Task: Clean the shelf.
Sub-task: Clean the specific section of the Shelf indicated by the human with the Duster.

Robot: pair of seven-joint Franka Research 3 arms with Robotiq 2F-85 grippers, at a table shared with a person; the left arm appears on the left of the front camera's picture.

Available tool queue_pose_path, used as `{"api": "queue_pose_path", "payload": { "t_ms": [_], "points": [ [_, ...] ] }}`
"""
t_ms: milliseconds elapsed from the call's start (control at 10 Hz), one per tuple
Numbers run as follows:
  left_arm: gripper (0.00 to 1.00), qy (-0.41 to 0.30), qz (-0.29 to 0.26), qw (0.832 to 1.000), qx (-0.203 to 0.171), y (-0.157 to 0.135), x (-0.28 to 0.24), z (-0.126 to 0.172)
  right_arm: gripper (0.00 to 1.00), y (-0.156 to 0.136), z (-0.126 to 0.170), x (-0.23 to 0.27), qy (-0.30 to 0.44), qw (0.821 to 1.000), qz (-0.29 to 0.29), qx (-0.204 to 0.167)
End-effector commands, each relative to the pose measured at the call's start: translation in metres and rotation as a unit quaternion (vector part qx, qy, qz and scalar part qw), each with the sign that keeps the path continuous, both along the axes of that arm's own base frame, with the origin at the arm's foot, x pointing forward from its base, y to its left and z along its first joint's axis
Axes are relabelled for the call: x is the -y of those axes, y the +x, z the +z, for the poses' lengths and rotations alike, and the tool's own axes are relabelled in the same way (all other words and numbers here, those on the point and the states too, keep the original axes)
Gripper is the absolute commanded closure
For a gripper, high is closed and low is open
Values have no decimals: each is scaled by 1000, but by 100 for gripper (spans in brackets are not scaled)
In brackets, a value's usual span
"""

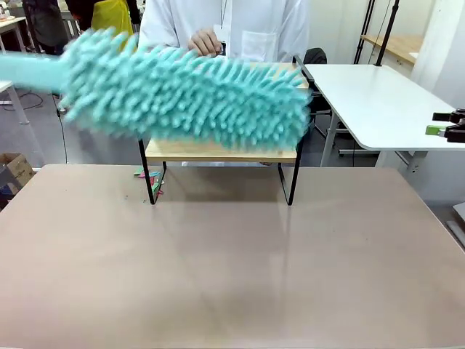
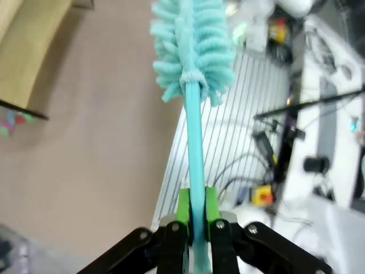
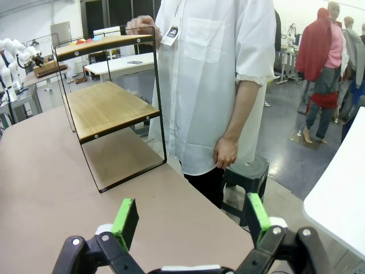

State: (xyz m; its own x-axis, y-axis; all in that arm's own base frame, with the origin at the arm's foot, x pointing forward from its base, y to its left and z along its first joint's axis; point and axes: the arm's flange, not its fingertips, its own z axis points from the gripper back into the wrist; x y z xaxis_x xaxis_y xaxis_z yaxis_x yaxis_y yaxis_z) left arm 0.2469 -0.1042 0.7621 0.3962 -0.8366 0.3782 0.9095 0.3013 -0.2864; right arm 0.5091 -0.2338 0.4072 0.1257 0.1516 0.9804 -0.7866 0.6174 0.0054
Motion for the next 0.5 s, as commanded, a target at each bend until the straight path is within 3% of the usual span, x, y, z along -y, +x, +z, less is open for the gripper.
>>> {"api": "queue_pose_path", "payload": {
  "t_ms": [0, 300, 400],
  "points": [
    [87, 19, 131, 990, 46, -3, 52, 27, 0, 0, 3, -2, -7, 1000, 0, -4],
    [87, -24, 299, 950, 84, -7, 156, 60, 0, 0, 3, -2, -7, 1000, 0, -4],
    [87, -30, 330, 939, 92, -3, 188, 63, 0, 0, 3, -2, -7, 1000, 0, -4]
  ]
}}
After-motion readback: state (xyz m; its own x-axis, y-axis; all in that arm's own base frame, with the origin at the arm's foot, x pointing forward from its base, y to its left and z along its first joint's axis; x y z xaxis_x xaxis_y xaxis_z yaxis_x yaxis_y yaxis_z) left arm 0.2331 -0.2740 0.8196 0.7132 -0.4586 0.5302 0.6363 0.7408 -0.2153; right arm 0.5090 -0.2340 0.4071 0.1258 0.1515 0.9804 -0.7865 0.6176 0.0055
